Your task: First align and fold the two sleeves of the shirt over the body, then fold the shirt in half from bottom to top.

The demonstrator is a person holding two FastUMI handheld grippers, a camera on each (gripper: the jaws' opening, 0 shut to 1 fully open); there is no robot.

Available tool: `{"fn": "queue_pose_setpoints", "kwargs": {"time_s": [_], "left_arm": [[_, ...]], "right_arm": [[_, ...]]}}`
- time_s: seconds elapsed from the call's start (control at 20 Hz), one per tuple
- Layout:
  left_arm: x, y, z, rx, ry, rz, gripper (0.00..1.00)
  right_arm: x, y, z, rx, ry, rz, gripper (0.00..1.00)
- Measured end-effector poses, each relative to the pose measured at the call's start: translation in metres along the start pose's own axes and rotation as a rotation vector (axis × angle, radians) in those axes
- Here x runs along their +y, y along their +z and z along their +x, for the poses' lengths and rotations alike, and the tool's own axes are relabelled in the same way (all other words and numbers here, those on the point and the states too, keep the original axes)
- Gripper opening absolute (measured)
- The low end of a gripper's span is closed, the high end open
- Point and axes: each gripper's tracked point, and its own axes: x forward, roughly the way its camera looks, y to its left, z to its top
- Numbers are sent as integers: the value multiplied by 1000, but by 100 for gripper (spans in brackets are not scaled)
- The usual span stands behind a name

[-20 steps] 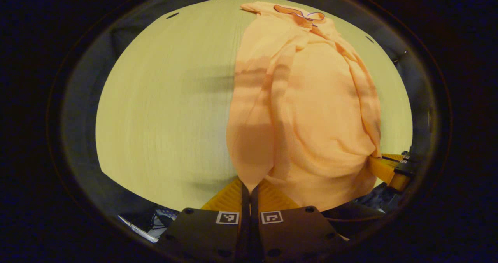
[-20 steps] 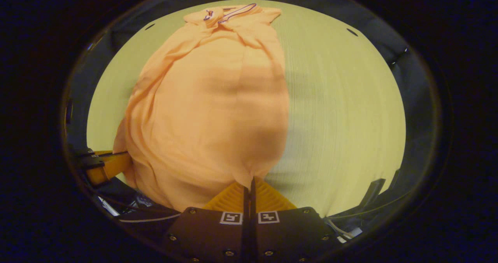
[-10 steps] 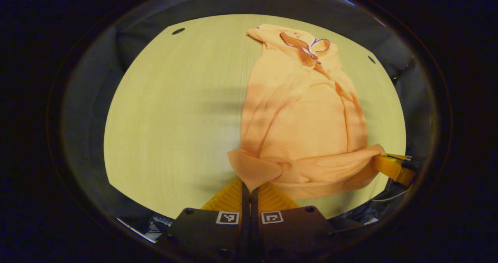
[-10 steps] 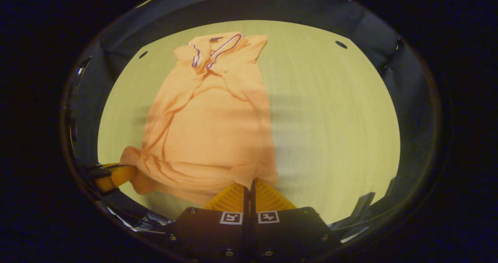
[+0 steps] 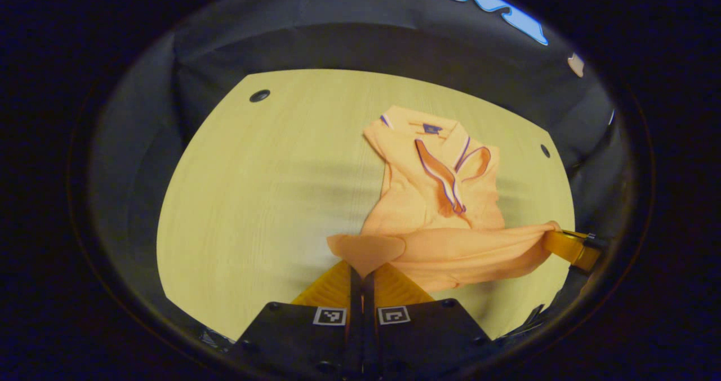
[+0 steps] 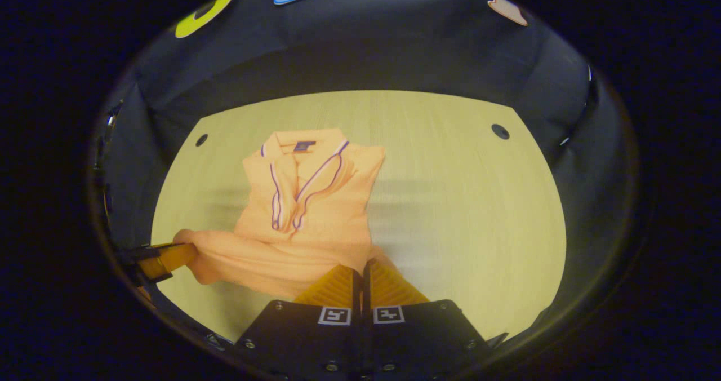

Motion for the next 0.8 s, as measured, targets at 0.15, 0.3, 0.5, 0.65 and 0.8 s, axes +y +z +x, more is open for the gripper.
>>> {"fn": "queue_pose_setpoints", "kwargs": {"time_s": [0.15,0.3,0.5,0.65,0.8], "left_arm": [[-8,70,4,-56,-5,-17,6],[-18,125,15,-108,-10,-47,6],[-23,186,40,-161,-12,-70,9],[-30,211,59,-204,-12,-73,6],[-32,235,77,-243,-11,-73,6]], "right_arm": [[-2,48,11,-57,3,8,0],[-5,94,23,-116,5,21,0],[-11,136,43,-169,8,55,0],[-14,165,59,-202,3,65,0],[-15,188,76,-242,-8,61,0]]}}
